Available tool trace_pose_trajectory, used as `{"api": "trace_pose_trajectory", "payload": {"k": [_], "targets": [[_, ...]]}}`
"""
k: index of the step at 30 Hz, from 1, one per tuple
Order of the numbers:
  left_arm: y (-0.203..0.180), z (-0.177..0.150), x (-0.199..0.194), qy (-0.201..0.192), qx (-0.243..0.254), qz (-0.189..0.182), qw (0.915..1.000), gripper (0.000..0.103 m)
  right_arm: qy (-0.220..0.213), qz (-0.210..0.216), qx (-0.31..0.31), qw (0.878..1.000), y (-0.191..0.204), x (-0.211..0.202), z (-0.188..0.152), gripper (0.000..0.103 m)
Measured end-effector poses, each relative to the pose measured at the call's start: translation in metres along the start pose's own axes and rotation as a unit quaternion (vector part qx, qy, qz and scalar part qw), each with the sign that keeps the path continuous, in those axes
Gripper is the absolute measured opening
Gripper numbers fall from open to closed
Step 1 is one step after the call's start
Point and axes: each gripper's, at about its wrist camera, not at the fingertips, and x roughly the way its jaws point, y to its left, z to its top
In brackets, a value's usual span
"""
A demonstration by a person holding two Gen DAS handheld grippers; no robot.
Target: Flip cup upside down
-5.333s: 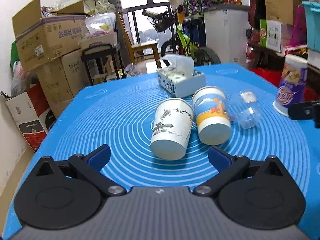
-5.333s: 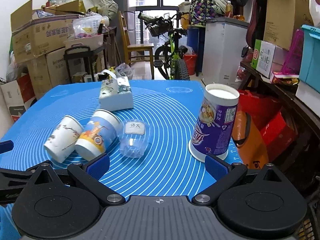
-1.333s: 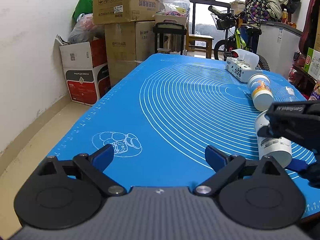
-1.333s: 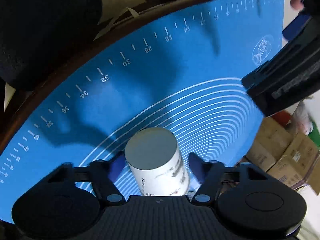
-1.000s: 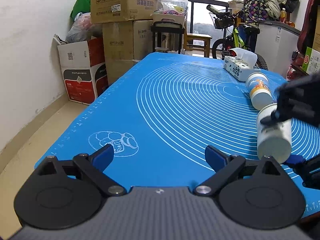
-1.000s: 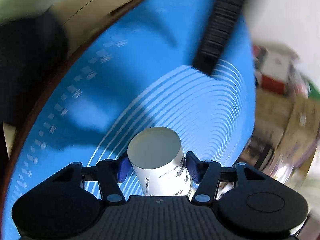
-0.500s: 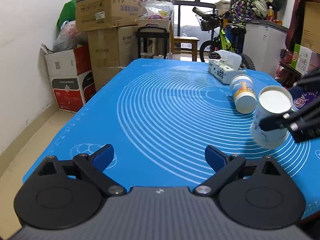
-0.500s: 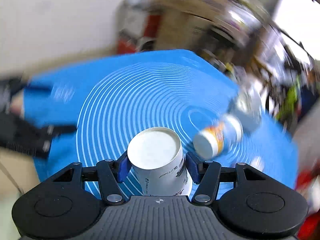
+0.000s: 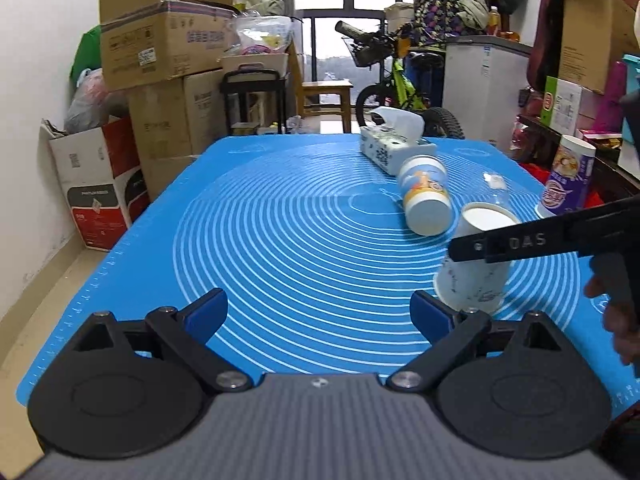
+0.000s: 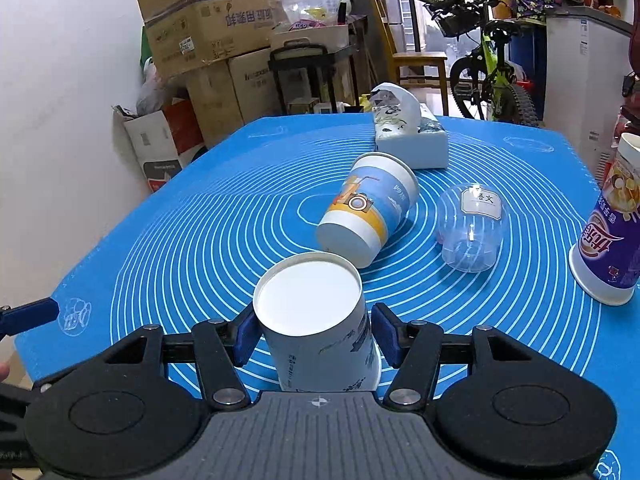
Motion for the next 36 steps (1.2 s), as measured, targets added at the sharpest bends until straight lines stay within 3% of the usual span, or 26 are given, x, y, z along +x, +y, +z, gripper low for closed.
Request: {"api": "trace_pose_trajectory", "payload": {"k": [2,8,18,36], "targets": [[-0.002,0.000,-0.002,0.005,0.001,-0.007,1.0000,0.097,0.004,-0.007,0.007,1.000,0.003,-0.003,-0.001,0.081],[-0.009,-0.004,-0.011,0.017,0.002,-0.026,0.9995,0.097,-0.019,0.000,0.053,0.998,-0.003,-0.035,-0.017,0.100],[-0.030,-0.016,-0.029,0.021,0.026,-0.041,0.9986,0.097,-0.022,-0.088,0.038,0.995,0.012,-0.106,-0.068,0.100],[-0.051,-0.022,-0.049,0.023,0.045,-0.045,0.9977,0.097,-0.006,-0.102,0.025,0.994,0.015,-0.138,-0.090,0.100]]}}
